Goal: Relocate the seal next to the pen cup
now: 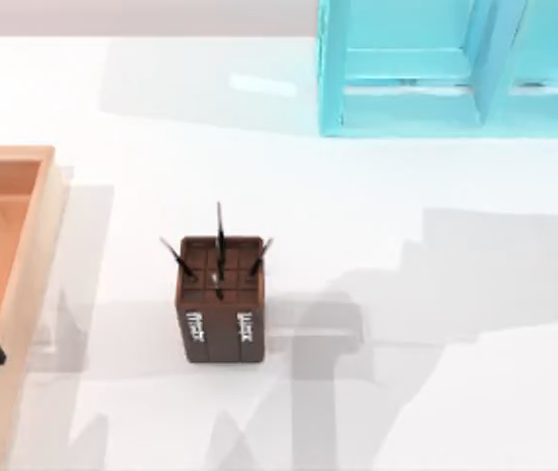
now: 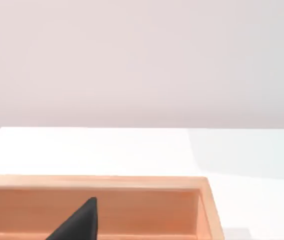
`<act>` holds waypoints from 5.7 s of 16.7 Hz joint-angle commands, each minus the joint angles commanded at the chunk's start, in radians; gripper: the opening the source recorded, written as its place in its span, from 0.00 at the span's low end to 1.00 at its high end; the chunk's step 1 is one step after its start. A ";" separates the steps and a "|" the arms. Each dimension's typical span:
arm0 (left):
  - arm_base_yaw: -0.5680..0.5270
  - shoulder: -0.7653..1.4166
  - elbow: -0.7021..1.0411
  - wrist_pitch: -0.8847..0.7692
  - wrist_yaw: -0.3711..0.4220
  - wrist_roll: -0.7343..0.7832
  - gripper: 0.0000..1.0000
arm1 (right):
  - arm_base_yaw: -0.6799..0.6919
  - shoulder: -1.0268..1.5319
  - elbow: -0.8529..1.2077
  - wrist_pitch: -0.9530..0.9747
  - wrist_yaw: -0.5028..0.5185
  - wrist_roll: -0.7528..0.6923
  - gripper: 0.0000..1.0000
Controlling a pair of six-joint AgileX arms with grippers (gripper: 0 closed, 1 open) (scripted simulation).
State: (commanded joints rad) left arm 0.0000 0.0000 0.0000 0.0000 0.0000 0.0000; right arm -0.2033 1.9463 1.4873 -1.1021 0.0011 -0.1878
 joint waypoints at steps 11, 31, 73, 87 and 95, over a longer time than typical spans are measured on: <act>0.000 0.000 0.000 0.000 0.000 0.000 1.00 | 0.000 0.033 -0.126 0.149 0.000 0.001 0.77; 0.000 0.000 0.000 0.000 0.000 0.000 1.00 | 0.002 0.031 -0.123 0.146 0.001 0.003 0.00; 0.000 0.000 0.000 0.000 0.000 0.000 1.00 | 0.992 0.094 0.500 -0.340 0.081 0.994 0.00; 0.000 0.000 0.000 0.000 0.000 0.000 1.00 | 0.994 0.093 0.477 -0.319 0.082 0.993 0.68; 0.000 0.000 0.000 0.000 0.000 0.000 1.00 | 0.994 0.093 0.477 -0.319 0.082 0.993 1.00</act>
State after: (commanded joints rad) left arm 0.0000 0.0000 0.0000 0.0000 0.0000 0.0000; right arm 0.7904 2.0391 1.9644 -1.4209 0.0833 0.8055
